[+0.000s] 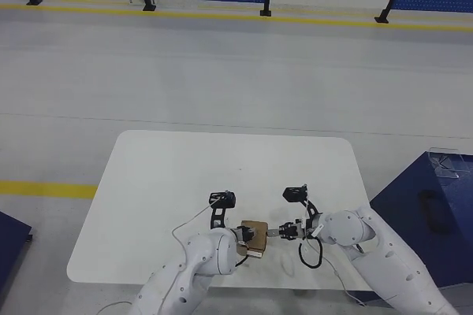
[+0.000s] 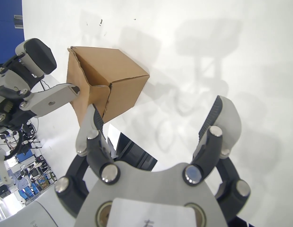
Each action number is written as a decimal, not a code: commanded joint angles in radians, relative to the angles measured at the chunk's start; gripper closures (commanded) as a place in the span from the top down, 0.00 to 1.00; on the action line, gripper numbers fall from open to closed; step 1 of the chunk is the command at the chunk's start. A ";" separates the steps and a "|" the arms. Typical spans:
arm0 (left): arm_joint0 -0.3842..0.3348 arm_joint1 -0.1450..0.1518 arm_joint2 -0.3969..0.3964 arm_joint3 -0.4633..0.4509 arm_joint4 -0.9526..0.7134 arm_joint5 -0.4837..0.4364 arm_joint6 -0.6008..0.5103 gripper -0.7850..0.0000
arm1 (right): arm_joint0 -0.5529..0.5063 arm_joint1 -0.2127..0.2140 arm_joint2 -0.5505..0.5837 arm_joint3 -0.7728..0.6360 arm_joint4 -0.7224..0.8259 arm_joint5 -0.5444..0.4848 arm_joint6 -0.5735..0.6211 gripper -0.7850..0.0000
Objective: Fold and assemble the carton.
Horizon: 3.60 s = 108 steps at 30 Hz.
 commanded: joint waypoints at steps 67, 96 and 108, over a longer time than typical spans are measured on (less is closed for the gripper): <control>0.480 0.014 0.047 -0.042 0.528 -0.213 1.014 1.00 | -0.060 -0.018 0.194 0.028 0.246 0.110 -0.122 1.00; 0.369 -0.059 0.079 0.136 0.526 -0.180 0.925 0.73 | -0.060 -0.018 0.194 0.028 0.246 0.110 -0.122 1.00; 0.391 -0.066 0.066 0.122 0.573 -0.191 0.927 0.89 | -0.060 -0.018 0.194 0.028 0.246 0.110 -0.122 1.00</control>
